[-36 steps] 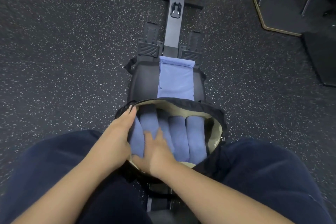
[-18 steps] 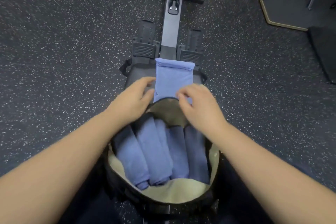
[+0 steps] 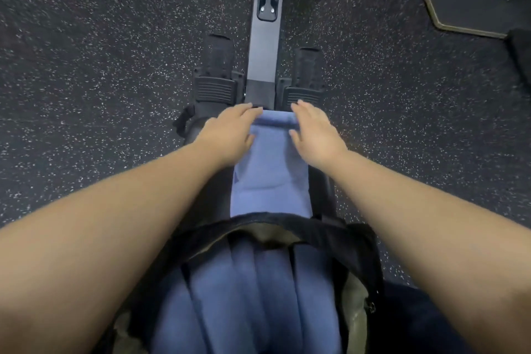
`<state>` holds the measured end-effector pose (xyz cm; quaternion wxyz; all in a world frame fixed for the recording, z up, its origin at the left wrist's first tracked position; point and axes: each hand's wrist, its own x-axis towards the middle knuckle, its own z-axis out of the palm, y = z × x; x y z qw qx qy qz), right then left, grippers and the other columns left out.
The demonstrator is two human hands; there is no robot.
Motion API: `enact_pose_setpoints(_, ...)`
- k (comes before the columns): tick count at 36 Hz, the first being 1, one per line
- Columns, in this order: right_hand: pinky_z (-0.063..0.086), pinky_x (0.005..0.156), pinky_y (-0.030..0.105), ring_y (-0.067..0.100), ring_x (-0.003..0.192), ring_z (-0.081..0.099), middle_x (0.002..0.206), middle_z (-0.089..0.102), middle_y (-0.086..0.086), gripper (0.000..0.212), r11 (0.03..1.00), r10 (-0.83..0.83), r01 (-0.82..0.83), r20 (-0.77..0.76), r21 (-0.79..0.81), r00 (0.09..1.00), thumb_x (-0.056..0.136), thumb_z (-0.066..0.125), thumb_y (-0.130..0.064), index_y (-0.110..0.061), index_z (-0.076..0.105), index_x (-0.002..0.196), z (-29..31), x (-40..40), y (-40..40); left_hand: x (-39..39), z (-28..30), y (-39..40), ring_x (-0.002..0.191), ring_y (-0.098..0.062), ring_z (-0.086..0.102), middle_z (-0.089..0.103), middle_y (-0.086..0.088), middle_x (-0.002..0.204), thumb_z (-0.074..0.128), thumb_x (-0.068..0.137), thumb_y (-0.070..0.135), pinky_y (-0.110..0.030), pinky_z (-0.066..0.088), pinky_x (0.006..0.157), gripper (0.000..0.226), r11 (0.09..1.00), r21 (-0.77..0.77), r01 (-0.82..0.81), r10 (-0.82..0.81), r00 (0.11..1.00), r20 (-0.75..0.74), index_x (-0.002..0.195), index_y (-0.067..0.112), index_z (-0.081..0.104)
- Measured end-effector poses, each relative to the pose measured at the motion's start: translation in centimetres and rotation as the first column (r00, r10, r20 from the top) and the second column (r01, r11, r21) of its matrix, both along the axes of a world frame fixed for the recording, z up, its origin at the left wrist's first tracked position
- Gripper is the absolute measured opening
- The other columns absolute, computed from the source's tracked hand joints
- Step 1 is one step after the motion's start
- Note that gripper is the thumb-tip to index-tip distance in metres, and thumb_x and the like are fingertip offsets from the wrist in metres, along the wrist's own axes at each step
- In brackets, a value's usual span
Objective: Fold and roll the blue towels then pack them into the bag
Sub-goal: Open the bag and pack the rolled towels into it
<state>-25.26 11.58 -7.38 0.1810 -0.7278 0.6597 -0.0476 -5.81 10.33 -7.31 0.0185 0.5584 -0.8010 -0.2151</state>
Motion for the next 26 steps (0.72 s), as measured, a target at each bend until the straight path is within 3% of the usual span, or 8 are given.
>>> enact_pose_setpoints(2, 0.018, 0.117, 0.043, 0.025, 0.147, 0.009, 0.160, 0.014, 0.004, 0.054, 1.000, 0.013, -0.012, -0.050, 0.014, 0.999, 0.102, 0.039, -0.026, -0.012, 0.020, 0.151, -0.6, -0.4, -1.4, -0.9, -0.5, -1.6, 0.145, -0.019, 0.019, 0.020, 0.002, 0.159, 0.040, 0.101, 0.023, -0.049, 0.029, 0.109, 0.052, 1.000, 0.005, -0.003, 0.003, 1.000, 0.017, 0.151, 0.024, 0.026)
enact_pose_setpoints(4, 0.018, 0.117, 0.045, 0.024, 0.147, 0.010, 0.159, 0.019, 0.004, 0.049, 0.999, 0.023, -0.021, -0.078, 0.037, 0.997, 0.104, 0.035, -0.028, -0.012, 0.028, 0.149, -1.0, -0.9, -2.7, -1.7, -1.0, -3.0, 0.144, -0.019, 0.022, 0.024, 0.001, 0.158, 0.036, 0.103, 0.023, -0.047, 0.028, 0.109, 0.045, 1.000, -0.014, -0.012, 0.013, 1.000, 0.026, 0.147, 0.023, 0.034)
enact_pose_setpoints(7, 0.029, 0.109, 0.046, 0.028, 0.138, 0.031, 0.139, 0.048, 0.009, 0.031, 0.999, 0.023, -0.020, -0.070, 0.046, 0.997, 0.102, 0.039, -0.025, -0.014, 0.054, 0.126, -1.3, -1.4, -4.0, -2.4, -1.9, -4.7, 0.134, -0.020, 0.036, 0.044, -0.001, 0.143, 0.042, 0.099, 0.013, -0.042, 0.030, 0.102, 0.032, 0.999, -0.045, -0.006, 0.009, 0.998, 0.069, 0.127, 0.024, 0.054)
enact_pose_setpoints(9, 0.037, 0.099, 0.041, 0.028, 0.122, 0.046, 0.121, 0.058, 0.007, 0.021, 0.999, -0.008, 0.011, -0.059, 0.053, 0.998, 0.099, 0.044, -0.024, -0.015, 0.058, 0.113, -1.3, -1.6, -4.4, -2.4, -2.5, -5.4, 0.121, -0.024, 0.047, 0.052, -0.001, 0.128, 0.045, 0.096, 0.007, -0.039, 0.029, 0.092, 0.028, 0.999, -0.032, -0.008, 0.011, 0.995, 0.097, 0.116, 0.024, 0.054)
enact_pose_setpoints(13, 0.039, 0.089, 0.038, 0.030, 0.106, 0.052, 0.116, 0.058, 0.007, 0.020, 0.995, -0.017, 0.021, -0.049, 0.093, 0.999, 0.096, 0.051, -0.022, -0.015, 0.051, 0.115, -1.7, -1.5, -4.3, -2.4, -3.0, -5.7, 0.103, -0.028, 0.054, 0.059, -0.001, 0.111, 0.049, 0.092, 0.003, -0.036, 0.025, 0.080, 0.022, 0.999, -0.047, -0.019, 0.024, 0.994, 0.108, 0.105, 0.021, 0.048)
enact_pose_setpoints(19, 0.035, 0.081, 0.037, 0.027, 0.105, 0.043, 0.112, 0.049, 0.004, 0.028, 0.992, 0.104, -0.114, -0.172, -0.045, 0.979, 0.085, 0.056, -0.009, -0.015, 0.051, 0.111, -2.7, -1.3, -3.3, -2.1, -3.2, -4.2, 0.104, -0.029, 0.046, 0.050, -0.006, 0.112, 0.055, 0.089, 0.013, -0.036, 0.028, 0.077, 0.022, 0.972, -0.204, 0.117, -0.082, 0.982, 0.172, 0.109, 0.018, 0.049)
enact_pose_setpoints(23, 0.044, 0.067, 0.039, 0.033, 0.086, 0.048, 0.093, 0.054, 0.011, 0.029, 0.957, 0.204, -0.232, -0.162, -0.174, 0.965, 0.068, 0.063, 0.006, -0.009, 0.059, 0.093, -3.4, -1.6, -1.7, -0.8, -4.0, -2.8, 0.107, -0.027, 0.046, 0.050, -0.003, 0.119, 0.056, 0.093, 0.040, -0.038, 0.033, 0.084, 0.026, 0.962, -0.198, 0.186, -0.175, 0.982, 0.071, 0.108, 0.019, 0.058)
enact_pose_setpoints(26, 0.043, 0.076, 0.039, 0.035, 0.095, 0.053, 0.099, 0.060, 0.010, 0.021, 0.938, 0.272, -0.291, -0.121, -0.187, 0.955, 0.074, 0.074, -0.014, -0.008, 0.061, 0.089, -3.6, -2.2, -0.5, -0.1, -4.2, -2.1, 0.105, -0.028, 0.049, 0.055, -0.001, 0.118, 0.051, 0.096, 0.031, -0.038, 0.036, 0.083, 0.018, 0.969, -0.161, 0.186, -0.194, 0.980, -0.037, 0.104, 0.018, 0.061)
